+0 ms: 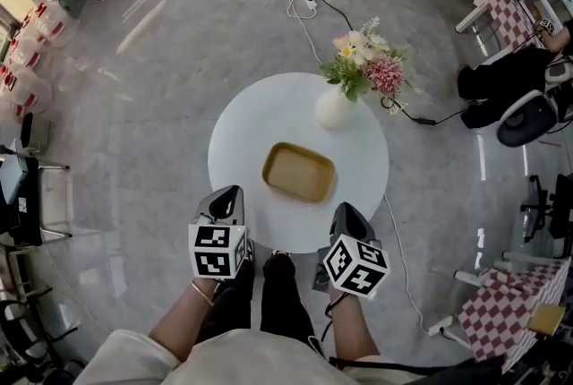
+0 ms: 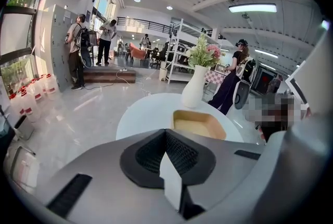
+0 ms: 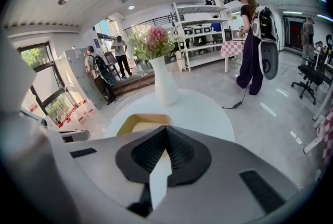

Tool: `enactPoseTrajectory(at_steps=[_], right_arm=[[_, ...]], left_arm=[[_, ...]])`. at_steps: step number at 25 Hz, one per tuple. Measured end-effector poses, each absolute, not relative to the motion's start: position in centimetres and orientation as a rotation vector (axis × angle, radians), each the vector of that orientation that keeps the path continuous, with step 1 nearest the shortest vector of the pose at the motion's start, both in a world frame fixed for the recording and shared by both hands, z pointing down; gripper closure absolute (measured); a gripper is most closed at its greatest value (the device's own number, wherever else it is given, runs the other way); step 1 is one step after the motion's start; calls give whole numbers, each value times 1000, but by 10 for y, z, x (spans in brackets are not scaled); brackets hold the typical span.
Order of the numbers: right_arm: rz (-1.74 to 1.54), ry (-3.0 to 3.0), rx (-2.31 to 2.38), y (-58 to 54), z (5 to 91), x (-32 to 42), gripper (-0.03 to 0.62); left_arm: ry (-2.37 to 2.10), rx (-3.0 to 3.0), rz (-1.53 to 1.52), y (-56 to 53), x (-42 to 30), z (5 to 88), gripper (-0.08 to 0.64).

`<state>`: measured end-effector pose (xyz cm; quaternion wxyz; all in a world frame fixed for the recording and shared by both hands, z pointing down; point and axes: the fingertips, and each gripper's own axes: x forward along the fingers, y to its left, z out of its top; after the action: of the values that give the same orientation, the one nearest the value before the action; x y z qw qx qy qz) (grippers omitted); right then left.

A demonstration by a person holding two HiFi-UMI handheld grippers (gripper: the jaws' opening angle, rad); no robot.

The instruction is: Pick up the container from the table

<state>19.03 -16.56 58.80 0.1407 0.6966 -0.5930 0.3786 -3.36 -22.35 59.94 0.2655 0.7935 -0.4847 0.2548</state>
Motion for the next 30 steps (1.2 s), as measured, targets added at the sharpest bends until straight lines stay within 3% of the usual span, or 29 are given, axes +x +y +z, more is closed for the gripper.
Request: enactPoseTrajectory(at_steps=[26,30], right_arm=[[1173,-1720,1939,-185,620,182,561],[1173,-1715,1924,-187,625,182,495]], left_arm=[[-1322,2050,703,-219,-48,628,548],[-1331,2041,705,-217,-50,631,548]])
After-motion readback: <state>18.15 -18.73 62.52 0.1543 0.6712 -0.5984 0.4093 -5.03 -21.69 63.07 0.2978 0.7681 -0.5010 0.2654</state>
